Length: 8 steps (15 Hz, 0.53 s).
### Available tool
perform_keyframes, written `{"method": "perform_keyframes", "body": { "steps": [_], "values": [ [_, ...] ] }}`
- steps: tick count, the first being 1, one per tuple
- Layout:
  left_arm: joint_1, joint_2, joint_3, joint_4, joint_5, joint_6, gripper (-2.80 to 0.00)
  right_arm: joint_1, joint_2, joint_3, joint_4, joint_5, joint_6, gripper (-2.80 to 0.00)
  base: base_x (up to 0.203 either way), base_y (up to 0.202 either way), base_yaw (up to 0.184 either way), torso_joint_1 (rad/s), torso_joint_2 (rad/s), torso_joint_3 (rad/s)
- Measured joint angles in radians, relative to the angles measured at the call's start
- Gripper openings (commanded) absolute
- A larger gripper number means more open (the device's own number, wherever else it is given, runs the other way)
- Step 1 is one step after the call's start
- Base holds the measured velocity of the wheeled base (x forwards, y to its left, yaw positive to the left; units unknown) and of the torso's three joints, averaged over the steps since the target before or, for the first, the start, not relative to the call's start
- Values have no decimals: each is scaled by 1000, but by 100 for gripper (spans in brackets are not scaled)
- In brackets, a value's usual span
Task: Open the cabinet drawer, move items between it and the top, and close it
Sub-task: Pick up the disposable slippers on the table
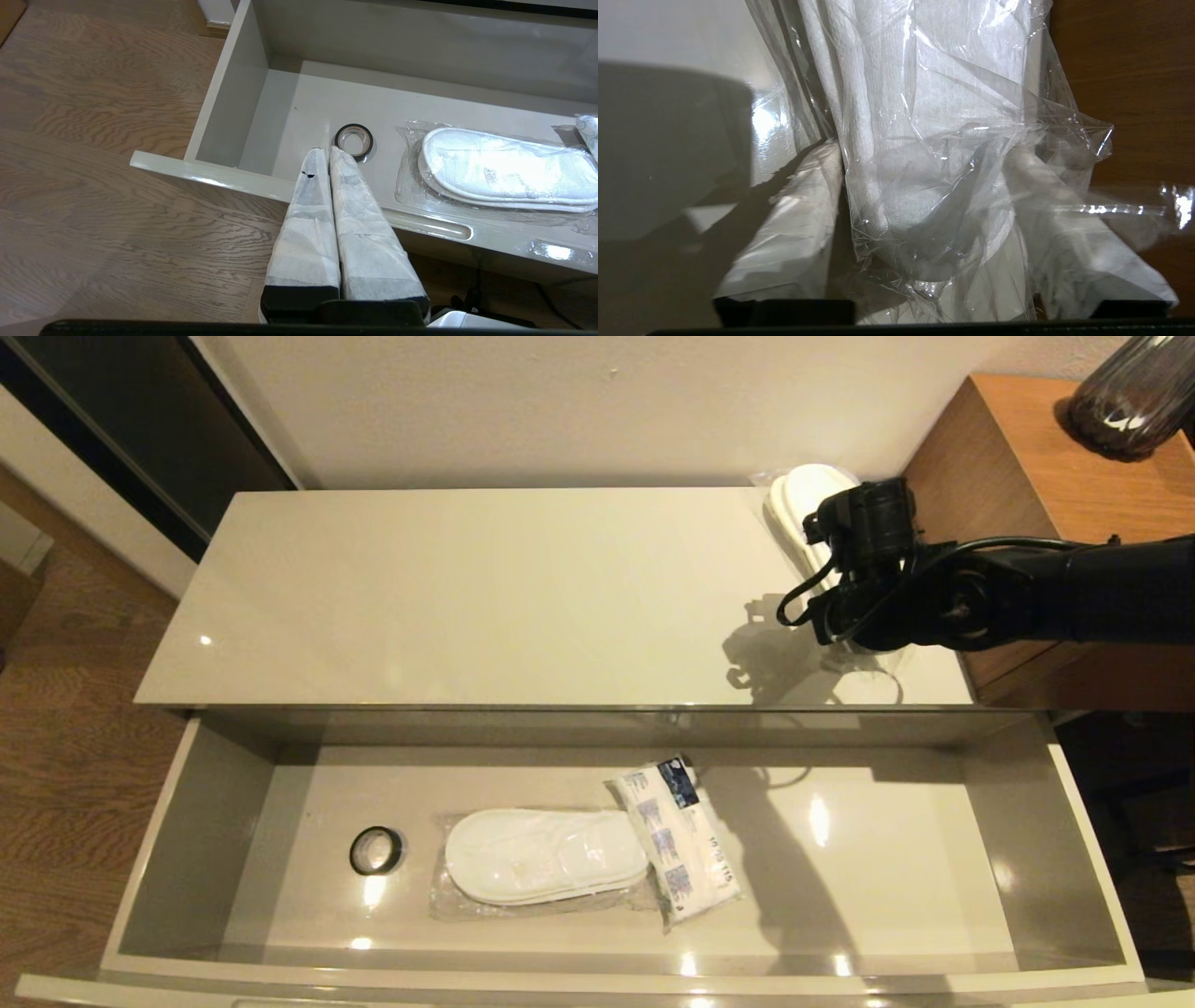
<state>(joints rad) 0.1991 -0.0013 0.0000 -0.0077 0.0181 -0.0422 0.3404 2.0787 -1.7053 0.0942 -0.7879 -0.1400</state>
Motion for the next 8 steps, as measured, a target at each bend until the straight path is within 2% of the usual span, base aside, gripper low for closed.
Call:
{"method": "perform_keyframes", "body": {
  "steps": [8],
  "values": [
    [0,0,0,0,0,0,-280,-1,-7,39,6,5,13,-280,0,0,0,0,0,0]
  ]
}}
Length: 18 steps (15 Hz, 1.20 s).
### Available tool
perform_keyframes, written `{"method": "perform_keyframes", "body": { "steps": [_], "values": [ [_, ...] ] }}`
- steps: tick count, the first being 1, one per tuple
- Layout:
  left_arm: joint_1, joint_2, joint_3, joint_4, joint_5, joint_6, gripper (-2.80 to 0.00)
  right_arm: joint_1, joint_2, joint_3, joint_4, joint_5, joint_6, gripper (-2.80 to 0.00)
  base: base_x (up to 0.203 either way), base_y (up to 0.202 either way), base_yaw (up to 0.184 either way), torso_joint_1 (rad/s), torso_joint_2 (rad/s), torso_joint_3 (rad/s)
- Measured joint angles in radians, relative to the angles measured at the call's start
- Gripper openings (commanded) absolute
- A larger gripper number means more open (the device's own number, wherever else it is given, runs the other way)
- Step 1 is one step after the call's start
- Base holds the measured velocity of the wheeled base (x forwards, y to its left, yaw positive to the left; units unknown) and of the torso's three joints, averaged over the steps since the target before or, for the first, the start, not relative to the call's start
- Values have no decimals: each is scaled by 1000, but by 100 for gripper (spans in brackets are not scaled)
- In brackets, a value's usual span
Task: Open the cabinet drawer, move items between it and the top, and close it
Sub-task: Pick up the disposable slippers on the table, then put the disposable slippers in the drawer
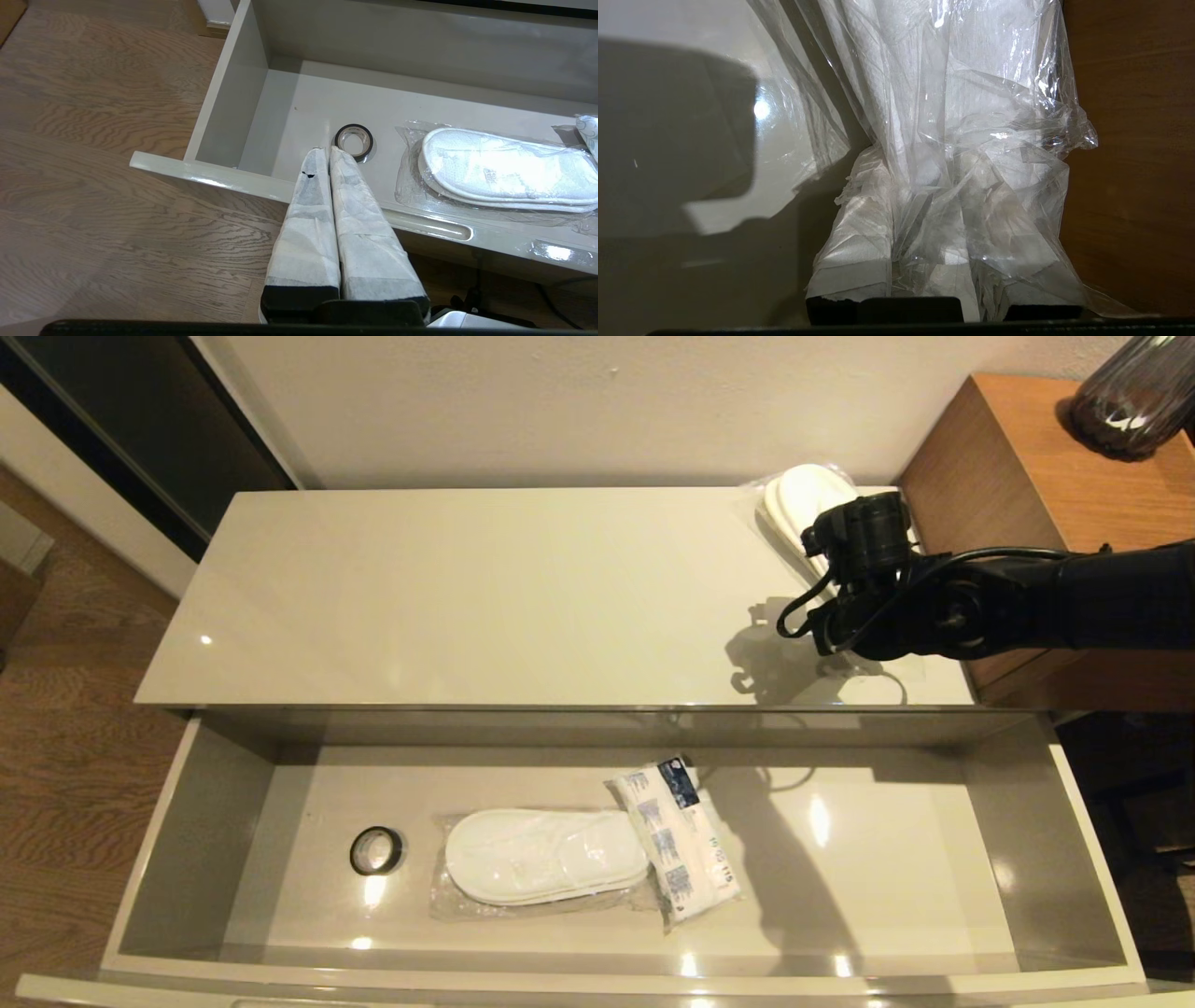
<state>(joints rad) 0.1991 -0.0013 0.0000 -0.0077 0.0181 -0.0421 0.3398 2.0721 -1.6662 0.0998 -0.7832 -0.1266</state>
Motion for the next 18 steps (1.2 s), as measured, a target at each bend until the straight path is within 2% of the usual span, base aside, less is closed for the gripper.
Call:
{"method": "perform_keyframes", "body": {
  "steps": [8,14,18],
  "values": [
    [0,0,0,0,0,0,-280,16,-133,43,66,6,4,-280,0,0,0,0,0,0],
    [0,0,0,0,0,0,-280,67,-335,201,131,16,5,-280,0,0,0,0,0,0],
    [0,0,0,0,0,0,-280,108,-492,320,222,21,5,-280,0,0,0,0,0,0]
  ]
}}
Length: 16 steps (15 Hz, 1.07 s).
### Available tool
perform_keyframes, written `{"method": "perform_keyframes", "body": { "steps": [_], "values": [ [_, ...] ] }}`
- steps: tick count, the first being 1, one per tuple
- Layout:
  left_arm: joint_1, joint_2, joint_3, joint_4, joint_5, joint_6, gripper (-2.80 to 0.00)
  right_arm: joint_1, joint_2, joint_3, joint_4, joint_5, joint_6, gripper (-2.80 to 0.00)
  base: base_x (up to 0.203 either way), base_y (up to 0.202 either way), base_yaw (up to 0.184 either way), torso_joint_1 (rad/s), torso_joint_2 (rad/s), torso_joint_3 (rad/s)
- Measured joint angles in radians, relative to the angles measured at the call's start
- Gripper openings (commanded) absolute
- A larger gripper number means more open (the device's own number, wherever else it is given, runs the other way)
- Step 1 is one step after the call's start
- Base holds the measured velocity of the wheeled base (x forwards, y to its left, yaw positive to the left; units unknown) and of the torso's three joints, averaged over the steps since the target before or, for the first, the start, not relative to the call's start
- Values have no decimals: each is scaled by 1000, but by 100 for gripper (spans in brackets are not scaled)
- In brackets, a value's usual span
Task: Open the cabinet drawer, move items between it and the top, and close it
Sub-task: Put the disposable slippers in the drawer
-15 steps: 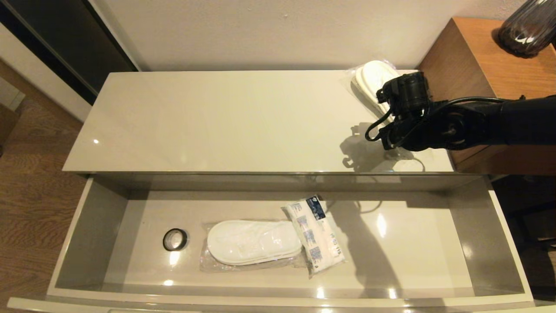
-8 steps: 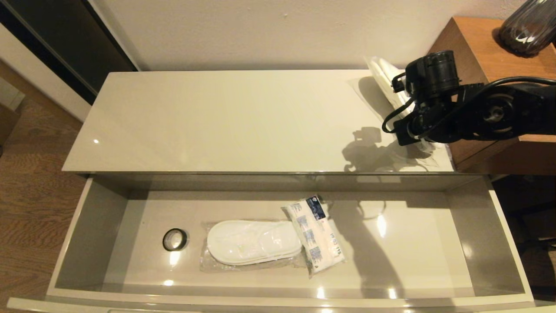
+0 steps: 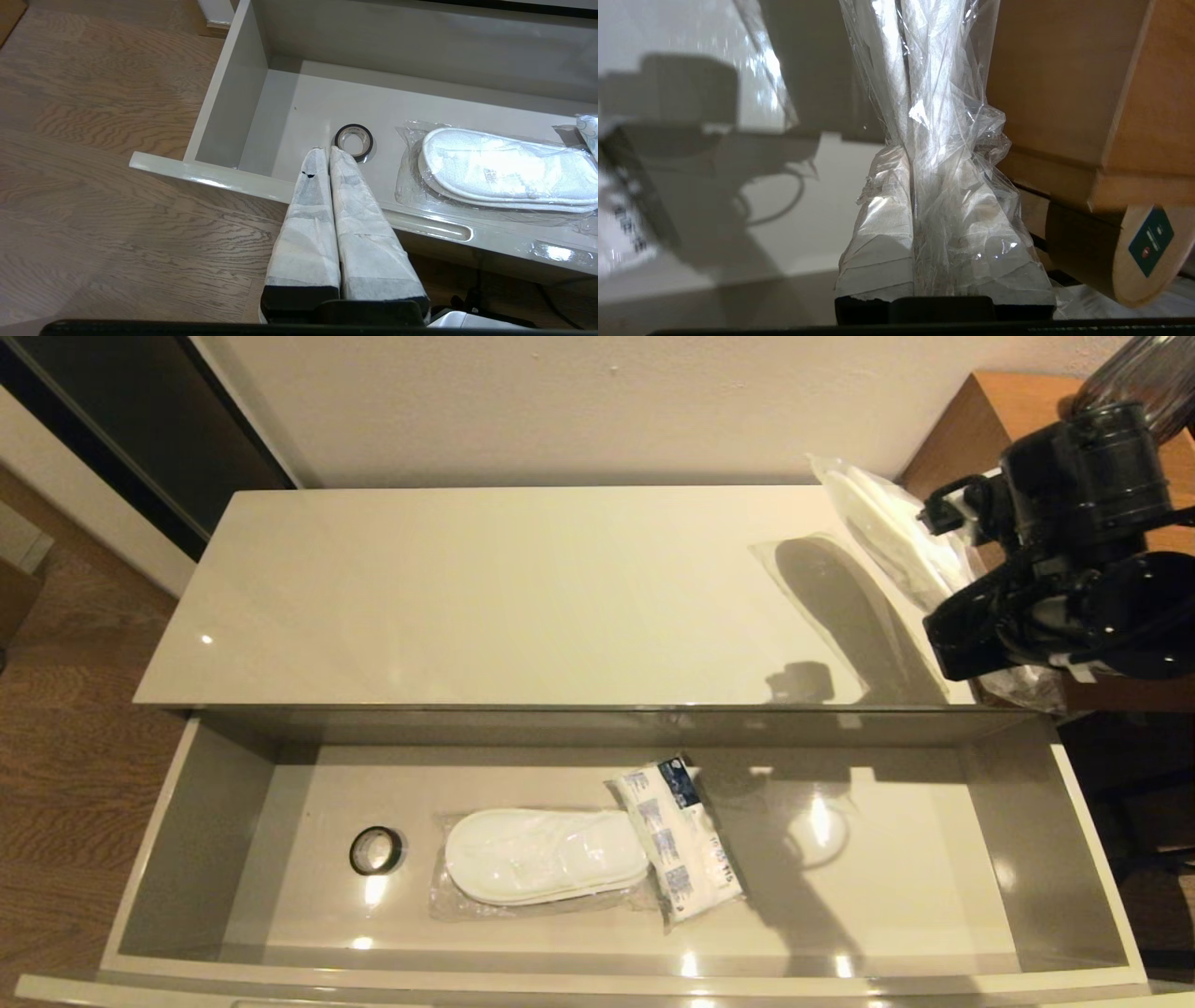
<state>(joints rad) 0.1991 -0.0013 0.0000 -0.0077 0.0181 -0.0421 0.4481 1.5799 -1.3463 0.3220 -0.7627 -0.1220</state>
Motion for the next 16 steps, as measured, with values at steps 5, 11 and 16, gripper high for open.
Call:
{"method": "perform_keyframes", "body": {
  "steps": [5,11,16],
  "values": [
    [0,0,0,0,0,0,-280,52,-256,221,199,85,-5,-280,0,0,0,0,0,0],
    [0,0,0,0,0,0,-280,60,-451,566,187,152,48,-280,0,0,0,0,0,0],
    [0,0,0,0,0,0,-280,58,-483,709,154,243,206,-280,0,0,0,0,0,0]
  ]
}}
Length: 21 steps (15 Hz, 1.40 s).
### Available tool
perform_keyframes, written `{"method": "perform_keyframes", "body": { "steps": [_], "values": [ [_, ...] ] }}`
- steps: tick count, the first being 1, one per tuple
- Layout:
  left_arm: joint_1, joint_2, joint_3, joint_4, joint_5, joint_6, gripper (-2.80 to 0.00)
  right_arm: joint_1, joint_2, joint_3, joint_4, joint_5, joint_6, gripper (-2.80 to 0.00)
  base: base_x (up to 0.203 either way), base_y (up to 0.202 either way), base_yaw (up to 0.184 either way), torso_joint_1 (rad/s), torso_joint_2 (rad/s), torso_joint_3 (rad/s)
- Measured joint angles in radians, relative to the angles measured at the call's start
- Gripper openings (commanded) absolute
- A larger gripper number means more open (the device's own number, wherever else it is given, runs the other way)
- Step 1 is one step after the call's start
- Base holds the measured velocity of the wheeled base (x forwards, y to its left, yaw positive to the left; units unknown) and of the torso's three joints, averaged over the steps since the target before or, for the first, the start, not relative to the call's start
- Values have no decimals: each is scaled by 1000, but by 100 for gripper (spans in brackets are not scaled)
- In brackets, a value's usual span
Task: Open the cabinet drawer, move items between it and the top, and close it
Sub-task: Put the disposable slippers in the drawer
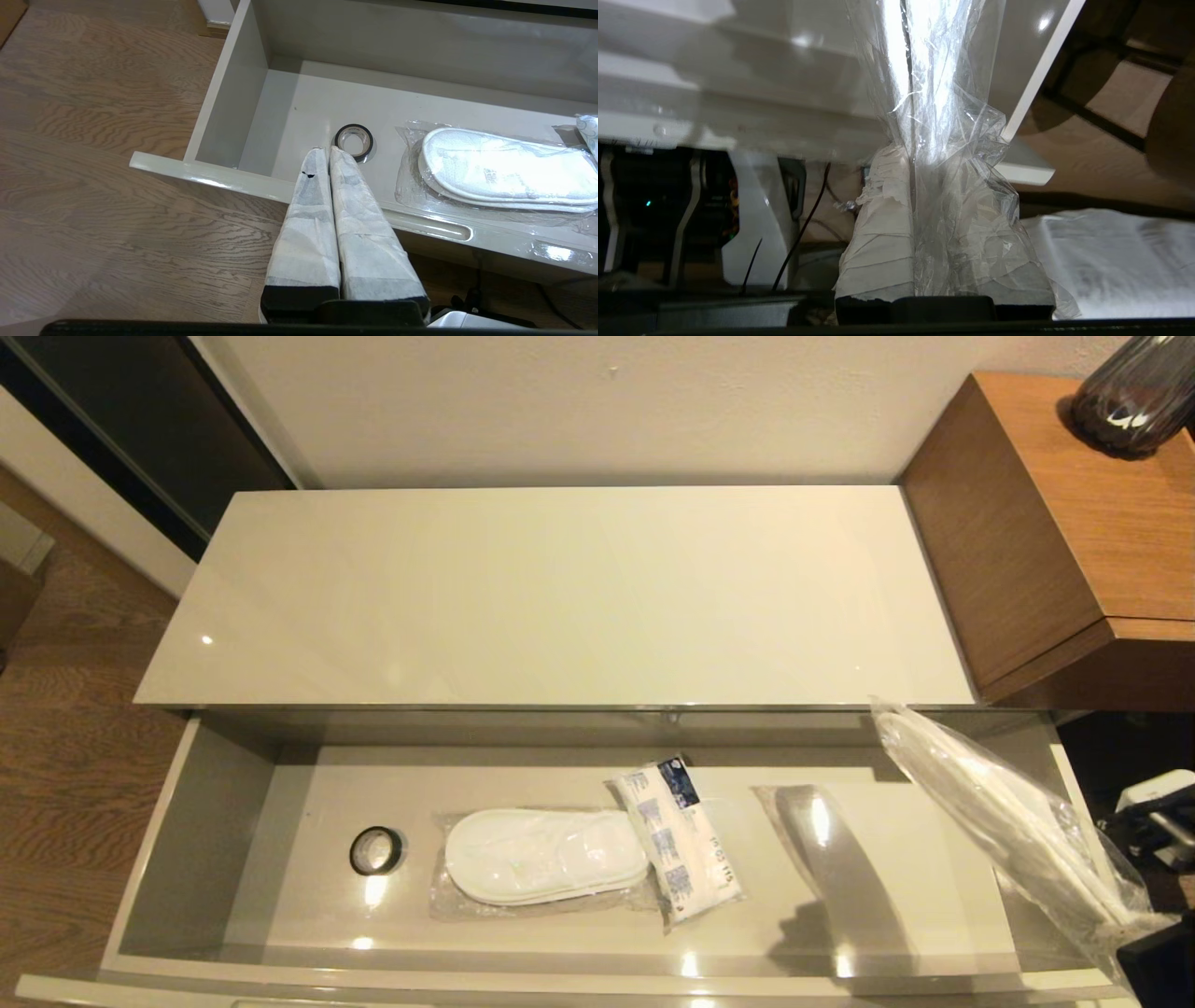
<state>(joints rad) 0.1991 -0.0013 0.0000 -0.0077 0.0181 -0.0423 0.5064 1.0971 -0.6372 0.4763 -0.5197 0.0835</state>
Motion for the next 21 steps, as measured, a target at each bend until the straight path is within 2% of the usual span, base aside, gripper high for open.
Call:
{"method": "perform_keyframes", "body": {
  "steps": [4,9,11,19,21],
  "values": [
    [0,0,0,0,0,0,-280,-3,-34,63,19,9,19,-280,0,0,0,0,0,0],
    [0,0,0,0,0,1,-280,-13,54,71,-4,40,155,-280,0,0,0,0,0,0],
    [0,0,0,0,0,0,-280,-14,141,70,-99,41,183,-280,0,0,0,0,0,0],
    [0,0,0,0,0,0,-280,-40,529,51,-574,5,197,-280,0,0,0,0,0,0],
    [0,0,0,0,0,0,-280,-47,594,35,-634,-9,192,-280,0,0,0,0,0,0]
  ]
}}
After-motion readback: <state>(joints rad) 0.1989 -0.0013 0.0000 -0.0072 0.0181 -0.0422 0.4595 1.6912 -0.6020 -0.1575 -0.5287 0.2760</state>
